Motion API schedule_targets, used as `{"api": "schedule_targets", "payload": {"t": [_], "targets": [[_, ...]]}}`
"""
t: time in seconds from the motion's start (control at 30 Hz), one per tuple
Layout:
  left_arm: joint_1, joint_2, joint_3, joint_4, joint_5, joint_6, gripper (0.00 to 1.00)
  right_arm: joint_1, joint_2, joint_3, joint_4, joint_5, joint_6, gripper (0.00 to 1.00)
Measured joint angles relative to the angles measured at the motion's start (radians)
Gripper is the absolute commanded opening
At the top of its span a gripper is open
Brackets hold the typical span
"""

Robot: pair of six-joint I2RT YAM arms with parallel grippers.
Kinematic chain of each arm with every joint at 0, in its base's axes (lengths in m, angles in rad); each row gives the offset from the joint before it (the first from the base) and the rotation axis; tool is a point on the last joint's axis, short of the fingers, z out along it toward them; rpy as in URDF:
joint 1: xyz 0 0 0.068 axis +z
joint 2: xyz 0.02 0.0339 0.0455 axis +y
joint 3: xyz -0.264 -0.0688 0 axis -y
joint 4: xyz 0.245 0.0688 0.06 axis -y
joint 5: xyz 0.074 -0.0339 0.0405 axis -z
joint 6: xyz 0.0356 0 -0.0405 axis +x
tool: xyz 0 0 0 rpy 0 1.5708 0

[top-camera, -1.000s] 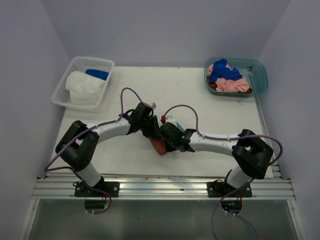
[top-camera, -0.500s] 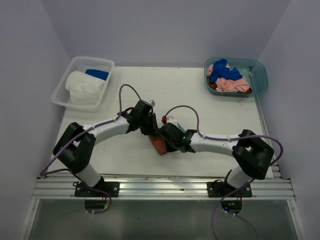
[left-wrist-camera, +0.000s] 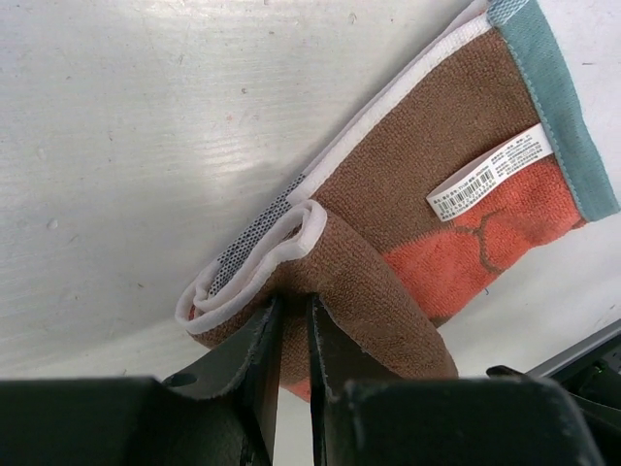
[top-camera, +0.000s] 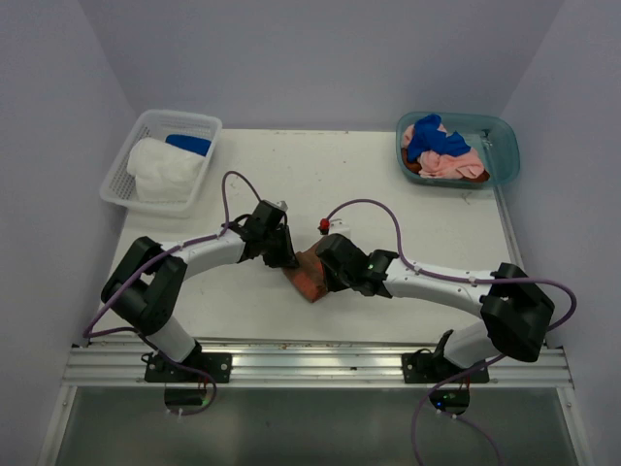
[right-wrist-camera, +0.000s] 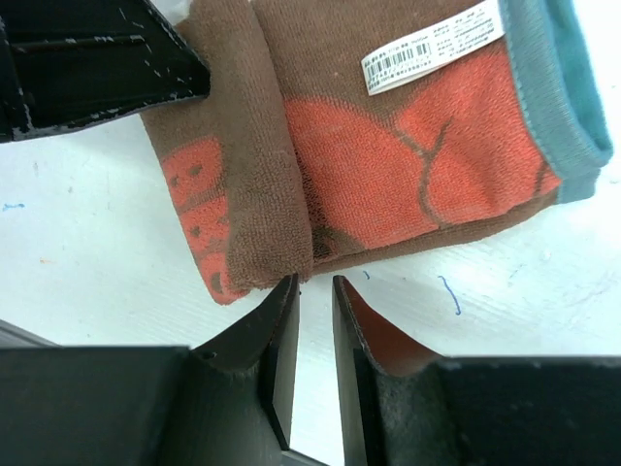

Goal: Roll the towels
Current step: Roll the towel

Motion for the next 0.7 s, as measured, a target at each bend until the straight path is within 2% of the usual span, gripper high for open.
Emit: {"api": "schedule_targets", "payload": {"t": [0.43, 0.63, 0.7], "targets": [[0.002, -0.015, -0.01, 0.005, 0.003, -0.008, 0.19, 0.133, 0.038, 0.134, -0.037, 0.063, -0.154, 0.27], [0.002, -0.015, -0.01, 0.007, 0.006, -0.007, 0.19, 0.138, 0.117, 0.158, -0.012, 0.051, -0.194, 0.27], [0.002, -0.015, -0.01, 0.007, 0.006, -0.007, 0.19, 0.134, 0.141, 0.158, -0.004, 0.045, -0.203, 0.3]]}}
